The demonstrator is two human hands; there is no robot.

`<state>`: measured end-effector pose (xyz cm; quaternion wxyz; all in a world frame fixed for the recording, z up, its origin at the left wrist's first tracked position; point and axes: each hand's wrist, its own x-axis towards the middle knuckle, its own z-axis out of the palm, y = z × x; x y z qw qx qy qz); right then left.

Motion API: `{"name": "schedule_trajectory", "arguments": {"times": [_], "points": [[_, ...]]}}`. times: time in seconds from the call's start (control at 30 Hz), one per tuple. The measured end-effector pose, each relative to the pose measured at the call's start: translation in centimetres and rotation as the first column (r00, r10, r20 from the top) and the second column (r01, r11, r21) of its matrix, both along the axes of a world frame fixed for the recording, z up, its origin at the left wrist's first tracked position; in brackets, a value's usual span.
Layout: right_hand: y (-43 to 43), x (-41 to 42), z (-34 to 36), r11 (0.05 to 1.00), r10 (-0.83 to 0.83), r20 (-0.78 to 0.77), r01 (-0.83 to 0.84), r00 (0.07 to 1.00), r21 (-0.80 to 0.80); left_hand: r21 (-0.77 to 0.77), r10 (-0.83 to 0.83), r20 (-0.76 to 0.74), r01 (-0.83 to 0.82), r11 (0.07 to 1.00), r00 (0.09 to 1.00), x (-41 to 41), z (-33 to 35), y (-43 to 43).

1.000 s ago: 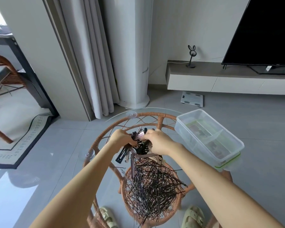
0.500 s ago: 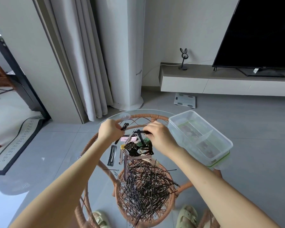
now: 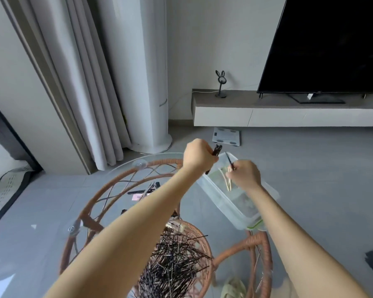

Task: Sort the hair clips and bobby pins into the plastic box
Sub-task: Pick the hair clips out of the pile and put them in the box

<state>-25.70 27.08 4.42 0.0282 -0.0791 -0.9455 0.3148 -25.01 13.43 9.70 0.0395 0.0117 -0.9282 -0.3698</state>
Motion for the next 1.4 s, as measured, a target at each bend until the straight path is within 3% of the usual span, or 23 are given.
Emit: {"name": "schedule_trajectory", "arguments": {"times": [0.17, 0.27, 0.37, 0.47, 0.53, 0.6, 0.67, 0.8, 0.97, 1.1, 1.23, 1.4], "points": [[0.7, -0.5, -0.5, 0.989, 0.037, 0.050, -0.043, 0.998, 0.141, -0.223, -0.059, 0.199, 0.104, 0.969, 0.978, -2.5, -3.1, 4.1], [1.0, 0.0, 0.5, 0.974, 0.070, -0.059, -0.055, 0.996, 0.219, -0.310, -0.127, 0.222, 0.193, 0.931, 0.967, -2.7, -3.2, 3.9], [0.3, 1.8, 1.4, 0.988, 0.135, -0.233, -0.114, 0.963, 0.101, -0.270, -0.095, 0.113, 0.123, 0.955, 0.989, -1.9, -2.5, 1.1], [-1.9, 4.5, 1.8, 0.966, 0.232, -0.312, -0.256, 0.921, -0.038, -0.343, -0.010, 0.050, 0.027, 0.939, 0.999, 1.0, -2.0, -4.2], [-4.0, 5.9, 1.3, 0.918, 0.375, -0.245, -0.394, 0.894, -0.034, -0.443, 0.048, 0.103, 0.002, 0.896, 0.994, 3.3, -2.7, -8.6], [-6.5, 6.5, 0.2, 0.851, 0.525, -0.078, -0.523, 0.848, 0.049, -0.564, 0.131, 0.228, 0.021, 0.825, 0.965, 5.8, -4.0, -12.5], [-8.9, 6.1, -1.7, 0.812, 0.561, 0.084, -0.567, 0.823, 0.136, -0.617, 0.231, 0.336, 0.028, 0.786, 0.913, 7.7, -5.5, -15.4], [-12.8, 4.6, -4.0, 0.848, 0.420, 0.267, -0.480, 0.867, 0.225, -0.582, 0.324, 0.427, -0.018, 0.813, 0.844, 10.0, -8.4, -17.9], [-16.1, 4.7, -4.5, 0.833, 0.438, 0.260, -0.497, 0.861, 0.244, -0.375, 0.294, 0.364, -0.149, 0.915, 0.884, 9.7, -9.7, -16.8], [-17.2, 5.3, -4.7, 0.860, 0.471, 0.148, -0.490, 0.869, 0.140, -0.224, 0.284, 0.311, -0.221, 0.949, 0.907, 9.0, -9.6, -15.5], [-16.9, 5.8, -5.0, 0.875, 0.462, 0.023, -0.459, 0.887, 0.156, -0.093, 0.309, 0.296, -0.295, 0.951, 0.904, 8.9, -9.7, -15.5], [-15.4, 5.8, -4.4, 0.907, 0.420, -0.092, -0.412, 0.903, 0.087, -0.054, 0.369, 0.248, -0.368, 0.928, 0.896, 8.9, -9.1, -16.4]]}}
